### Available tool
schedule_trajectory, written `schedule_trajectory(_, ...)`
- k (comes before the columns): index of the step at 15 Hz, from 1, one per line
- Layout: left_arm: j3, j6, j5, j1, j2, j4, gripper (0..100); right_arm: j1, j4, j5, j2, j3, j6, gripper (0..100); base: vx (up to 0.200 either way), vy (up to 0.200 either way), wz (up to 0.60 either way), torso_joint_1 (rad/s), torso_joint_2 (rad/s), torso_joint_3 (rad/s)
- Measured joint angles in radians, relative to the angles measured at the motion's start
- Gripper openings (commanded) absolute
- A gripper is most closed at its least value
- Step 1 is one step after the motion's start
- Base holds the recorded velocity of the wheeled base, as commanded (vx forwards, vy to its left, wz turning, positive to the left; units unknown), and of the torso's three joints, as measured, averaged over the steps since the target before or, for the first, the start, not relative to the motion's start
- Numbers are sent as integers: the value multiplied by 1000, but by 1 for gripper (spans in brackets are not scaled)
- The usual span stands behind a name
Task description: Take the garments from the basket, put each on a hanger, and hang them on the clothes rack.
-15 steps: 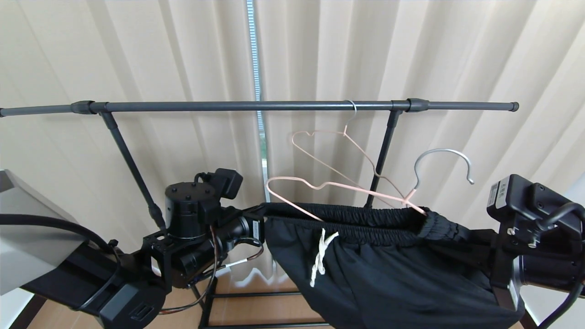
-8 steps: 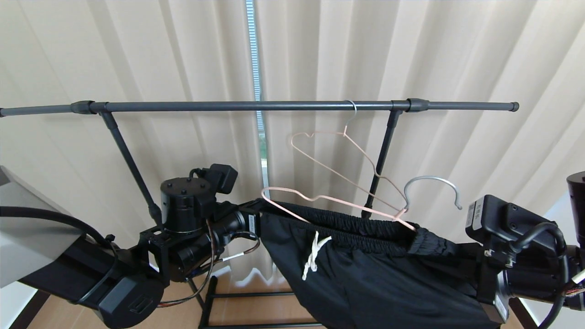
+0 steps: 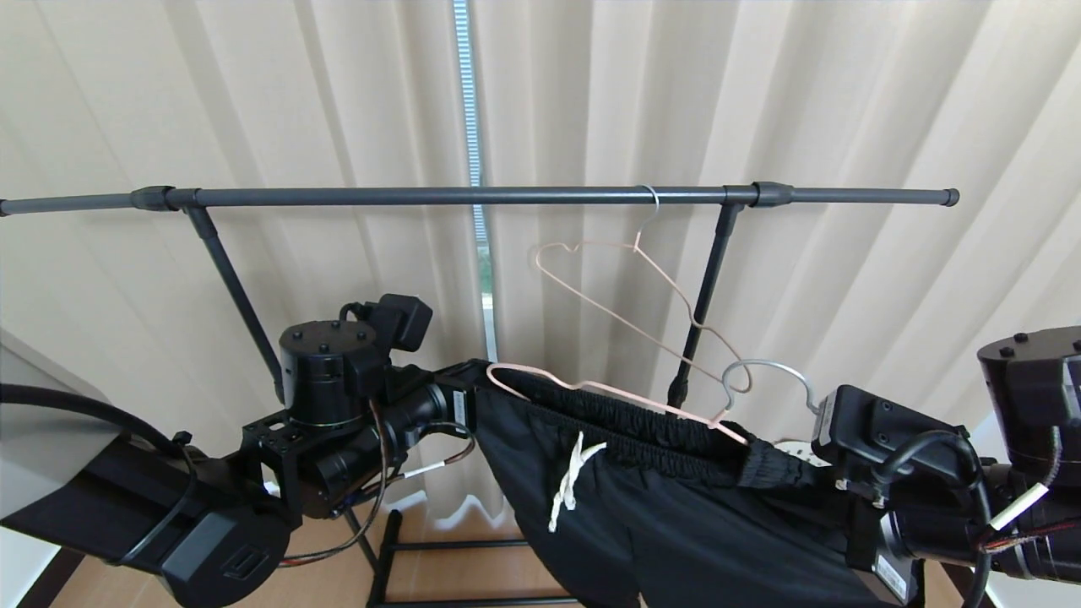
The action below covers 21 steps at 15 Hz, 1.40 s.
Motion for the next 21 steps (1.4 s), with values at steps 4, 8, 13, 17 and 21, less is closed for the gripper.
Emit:
schedule_trajectory(4, -4, 10, 0, 14, -9, 1, 0, 3, 4, -13, 22, 4, -18, 0, 0, 0, 0, 0, 0, 0)
schedule_trajectory(8, 4, 21, -1, 13, -21, 2, 0, 4, 4, -46, 53, 3, -22, 0, 0, 0, 0, 0, 0, 0)
schedule_trajectory(13, 15, 66, 0, -18, -66, 97, 0, 7, -10, -70, 103, -8, -18, 0, 0, 0, 0, 0, 0, 0)
schedule_trajectory(17, -57, 170, 5, -66, -120, 300, 0, 6, -12, -70, 129, -23, -9, 0, 0, 0, 0, 0, 0, 0)
schedule_trajectory(21, -211, 204, 39, -127, -145, 576, 0, 11, -60, -81, 130, -27, 42, 0, 0, 0, 0, 0, 0, 0)
